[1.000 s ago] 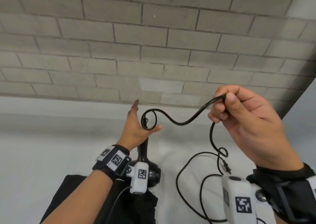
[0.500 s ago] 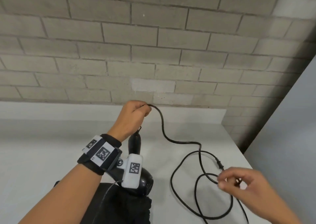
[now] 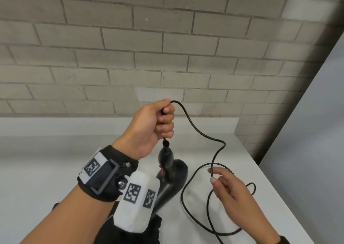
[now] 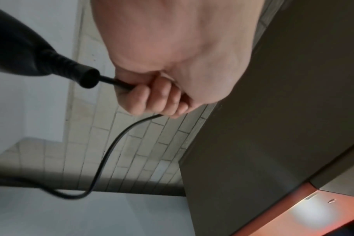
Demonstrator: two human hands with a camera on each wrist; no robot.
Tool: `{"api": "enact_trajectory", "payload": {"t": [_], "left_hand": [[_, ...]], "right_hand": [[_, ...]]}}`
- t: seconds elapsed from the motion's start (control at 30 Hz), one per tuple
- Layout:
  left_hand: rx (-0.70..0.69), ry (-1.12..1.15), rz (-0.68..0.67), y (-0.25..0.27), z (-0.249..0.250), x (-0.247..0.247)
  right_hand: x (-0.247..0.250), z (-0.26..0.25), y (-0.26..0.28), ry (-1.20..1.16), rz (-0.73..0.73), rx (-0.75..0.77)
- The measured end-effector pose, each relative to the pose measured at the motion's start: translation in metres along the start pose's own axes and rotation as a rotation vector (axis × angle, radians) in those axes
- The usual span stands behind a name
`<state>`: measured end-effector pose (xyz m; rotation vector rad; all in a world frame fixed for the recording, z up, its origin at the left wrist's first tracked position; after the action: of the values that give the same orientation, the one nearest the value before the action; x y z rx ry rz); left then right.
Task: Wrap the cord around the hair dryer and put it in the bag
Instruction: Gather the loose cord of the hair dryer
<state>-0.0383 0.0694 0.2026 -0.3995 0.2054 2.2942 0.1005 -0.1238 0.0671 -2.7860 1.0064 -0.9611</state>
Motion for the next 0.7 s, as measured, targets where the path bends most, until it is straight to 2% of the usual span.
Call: {"api": "enact_trajectory", "payload": {"t": [0.1, 0.3, 0.47, 0.53, 0.7], "left_hand": [[0.015, 0.173, -0.005, 0.007, -0.007, -0.004], [0.023, 0.378, 0.006, 0.023, -0.017, -0.004], [-0.013, 0.433, 0.029, 0.033, -0.02, 0.0], [-0.036, 0.401, 0.023, 0.035, -0.023, 0.003], [-0.06, 0.327, -0.015, 0.037, -0.036, 0.005]], "right_hand": [[-0.003, 0.0, 0.004, 0.086, 0.014, 0.033], [0.003, 0.006, 0.02, 0.29, 0.034, 0.032], [0.01, 0.007, 0.035, 0.424, 0.032, 0.06], [0.014, 0.005, 0.042, 0.485, 0.027, 0.121], [0.025, -0.03, 0.054, 0.628, 0.029, 0.406]]}}
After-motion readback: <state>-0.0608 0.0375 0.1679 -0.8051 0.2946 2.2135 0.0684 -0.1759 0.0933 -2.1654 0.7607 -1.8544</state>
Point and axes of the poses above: each hand's wrist, its own y-axis away from the middle knuckle, its own x-axis out of the back of the hand, z = x × y, the point moved 3 cm from there along -y, towards the middle knuckle, and after that the axes turned 6 degrees about z, right-handed, at the moved point
